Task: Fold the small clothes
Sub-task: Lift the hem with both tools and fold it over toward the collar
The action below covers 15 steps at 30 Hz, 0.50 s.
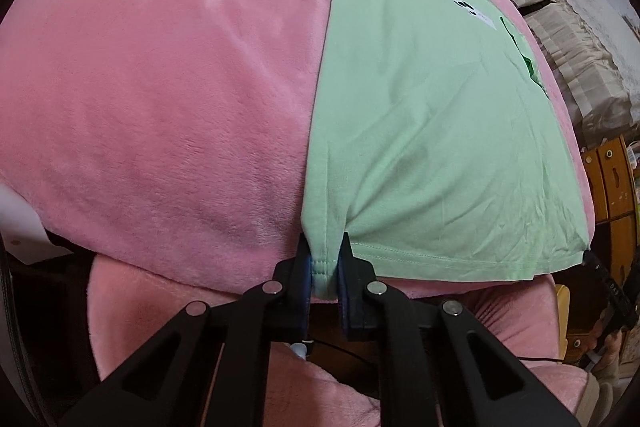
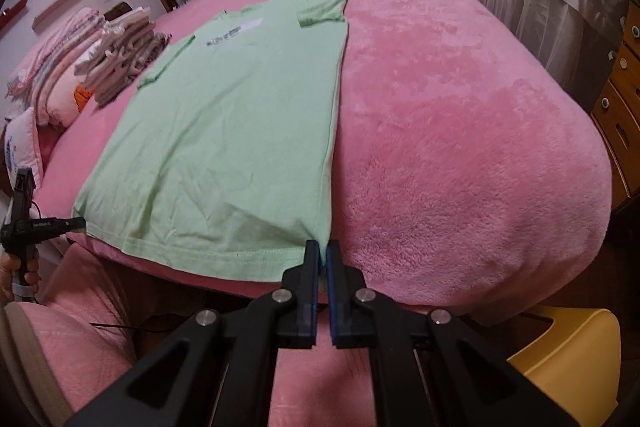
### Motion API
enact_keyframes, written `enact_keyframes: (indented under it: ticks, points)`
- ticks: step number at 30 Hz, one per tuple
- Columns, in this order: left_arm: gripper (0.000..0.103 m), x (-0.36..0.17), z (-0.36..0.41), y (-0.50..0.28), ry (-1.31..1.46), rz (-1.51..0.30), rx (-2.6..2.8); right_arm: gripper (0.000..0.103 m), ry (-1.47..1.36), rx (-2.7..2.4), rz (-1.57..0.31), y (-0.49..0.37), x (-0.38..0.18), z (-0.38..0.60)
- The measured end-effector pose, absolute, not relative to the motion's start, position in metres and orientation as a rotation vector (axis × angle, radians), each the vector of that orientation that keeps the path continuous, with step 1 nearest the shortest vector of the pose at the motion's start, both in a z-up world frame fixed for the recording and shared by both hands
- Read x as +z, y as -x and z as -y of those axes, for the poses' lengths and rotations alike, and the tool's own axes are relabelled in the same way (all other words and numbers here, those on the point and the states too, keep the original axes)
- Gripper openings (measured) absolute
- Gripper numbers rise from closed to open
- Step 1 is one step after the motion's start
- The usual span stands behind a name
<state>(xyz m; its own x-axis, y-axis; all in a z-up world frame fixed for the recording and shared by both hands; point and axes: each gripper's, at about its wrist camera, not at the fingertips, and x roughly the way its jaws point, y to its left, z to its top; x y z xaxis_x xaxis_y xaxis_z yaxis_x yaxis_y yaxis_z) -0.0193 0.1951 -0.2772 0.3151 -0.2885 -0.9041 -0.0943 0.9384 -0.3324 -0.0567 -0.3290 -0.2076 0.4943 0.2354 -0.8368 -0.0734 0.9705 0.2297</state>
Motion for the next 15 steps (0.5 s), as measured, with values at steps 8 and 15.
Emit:
enact_keyframes:
  ticks: [8, 15]
  points:
    - [0.007, -0.271, -0.203, 0.02, 0.407, -1.252, -0.138, 0.003, -0.303, 0.223, -1.039, 0.052, -0.204, 0.339]
    - [0.005, -0.23, -0.226, 0.02, 0.598, -1.145, -0.224, 0.003, -0.463, 0.308, -0.912, 0.04, -0.157, 0.351]
